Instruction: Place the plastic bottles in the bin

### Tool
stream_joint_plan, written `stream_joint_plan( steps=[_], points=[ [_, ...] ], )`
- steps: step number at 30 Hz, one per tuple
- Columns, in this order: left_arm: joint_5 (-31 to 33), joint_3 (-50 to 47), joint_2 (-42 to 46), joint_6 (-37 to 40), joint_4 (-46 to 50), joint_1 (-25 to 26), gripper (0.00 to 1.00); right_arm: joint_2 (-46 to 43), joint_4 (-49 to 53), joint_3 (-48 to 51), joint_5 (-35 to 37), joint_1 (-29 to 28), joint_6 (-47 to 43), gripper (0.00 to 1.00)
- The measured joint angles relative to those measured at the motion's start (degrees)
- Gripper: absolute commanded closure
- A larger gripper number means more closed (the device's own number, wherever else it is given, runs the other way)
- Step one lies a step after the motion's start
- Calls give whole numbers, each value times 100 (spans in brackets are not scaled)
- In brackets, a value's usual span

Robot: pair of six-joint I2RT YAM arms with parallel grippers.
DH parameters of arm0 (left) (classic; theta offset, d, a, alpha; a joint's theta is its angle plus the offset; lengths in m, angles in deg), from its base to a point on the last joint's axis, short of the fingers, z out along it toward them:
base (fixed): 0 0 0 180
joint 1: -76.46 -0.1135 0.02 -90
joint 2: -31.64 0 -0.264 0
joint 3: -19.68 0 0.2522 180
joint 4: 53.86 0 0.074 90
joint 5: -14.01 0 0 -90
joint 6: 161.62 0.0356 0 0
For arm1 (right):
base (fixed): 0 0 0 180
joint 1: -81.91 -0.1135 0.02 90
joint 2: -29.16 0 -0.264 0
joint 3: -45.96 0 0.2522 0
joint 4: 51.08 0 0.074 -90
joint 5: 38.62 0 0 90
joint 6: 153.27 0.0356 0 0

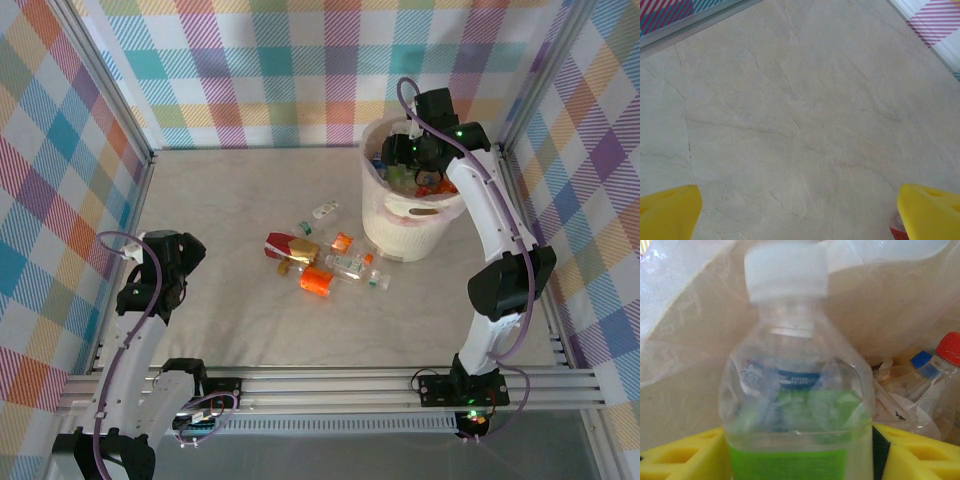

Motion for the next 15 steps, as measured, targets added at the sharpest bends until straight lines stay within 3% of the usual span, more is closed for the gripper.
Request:
stream_joint_plan(
  steps=[15],
  points=[
    [0, -2, 0, -2, 0, 0, 0, -256, 15, 11, 44, 0, -35, 24]
  ],
)
